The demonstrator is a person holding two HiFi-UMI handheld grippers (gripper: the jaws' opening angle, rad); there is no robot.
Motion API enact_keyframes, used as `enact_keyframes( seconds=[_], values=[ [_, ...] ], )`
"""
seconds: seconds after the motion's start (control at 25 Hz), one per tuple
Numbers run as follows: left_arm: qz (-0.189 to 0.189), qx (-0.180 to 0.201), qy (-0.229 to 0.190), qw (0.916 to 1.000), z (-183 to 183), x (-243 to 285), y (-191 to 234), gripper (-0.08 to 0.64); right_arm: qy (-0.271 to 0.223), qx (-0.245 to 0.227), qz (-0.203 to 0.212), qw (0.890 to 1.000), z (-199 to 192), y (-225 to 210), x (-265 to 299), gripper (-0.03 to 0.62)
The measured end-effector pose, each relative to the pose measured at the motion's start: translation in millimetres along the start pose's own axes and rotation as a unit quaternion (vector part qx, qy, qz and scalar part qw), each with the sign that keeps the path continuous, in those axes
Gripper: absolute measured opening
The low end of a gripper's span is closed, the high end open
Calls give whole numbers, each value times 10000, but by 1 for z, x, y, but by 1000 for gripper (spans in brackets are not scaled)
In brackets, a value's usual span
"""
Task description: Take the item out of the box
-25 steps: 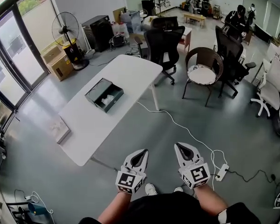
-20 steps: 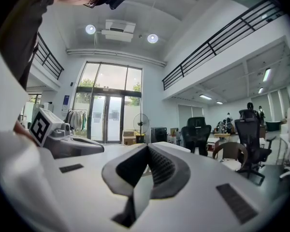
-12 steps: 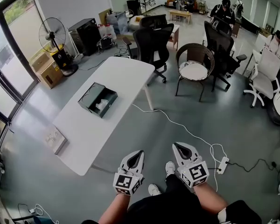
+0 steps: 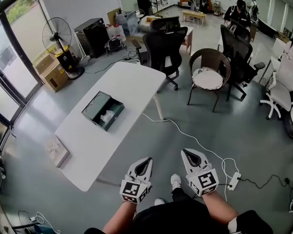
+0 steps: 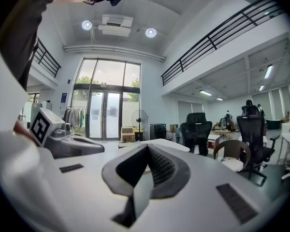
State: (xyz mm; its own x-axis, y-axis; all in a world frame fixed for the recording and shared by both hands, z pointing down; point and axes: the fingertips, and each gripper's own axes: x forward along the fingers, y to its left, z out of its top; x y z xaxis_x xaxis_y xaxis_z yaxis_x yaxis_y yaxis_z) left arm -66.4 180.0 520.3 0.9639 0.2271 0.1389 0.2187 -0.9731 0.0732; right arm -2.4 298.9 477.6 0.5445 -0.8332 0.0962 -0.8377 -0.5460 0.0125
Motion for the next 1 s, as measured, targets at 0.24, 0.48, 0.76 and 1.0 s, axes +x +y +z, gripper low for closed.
enact_keyframes(
  seconds=[0.24, 0.48, 0.76, 1.0],
  values=[
    [251, 26, -30, 9997, 15, 46, 30, 9, -98, -56, 255, 9996, 12, -34, 49, 6],
    [573, 85, -34, 9983, 28, 82, 50, 9, -148, -45, 590, 9981, 19, -68, 88, 6],
    [1043, 171, -46, 9944, 37, 104, 68, 9, -190, -40, 1131, 9934, 20, -89, 124, 6],
    [1454, 113, 14, 9893, 36, 100, 88, 9, -199, -25, 1560, 9876, 19, -85, 151, 5]
  ],
)
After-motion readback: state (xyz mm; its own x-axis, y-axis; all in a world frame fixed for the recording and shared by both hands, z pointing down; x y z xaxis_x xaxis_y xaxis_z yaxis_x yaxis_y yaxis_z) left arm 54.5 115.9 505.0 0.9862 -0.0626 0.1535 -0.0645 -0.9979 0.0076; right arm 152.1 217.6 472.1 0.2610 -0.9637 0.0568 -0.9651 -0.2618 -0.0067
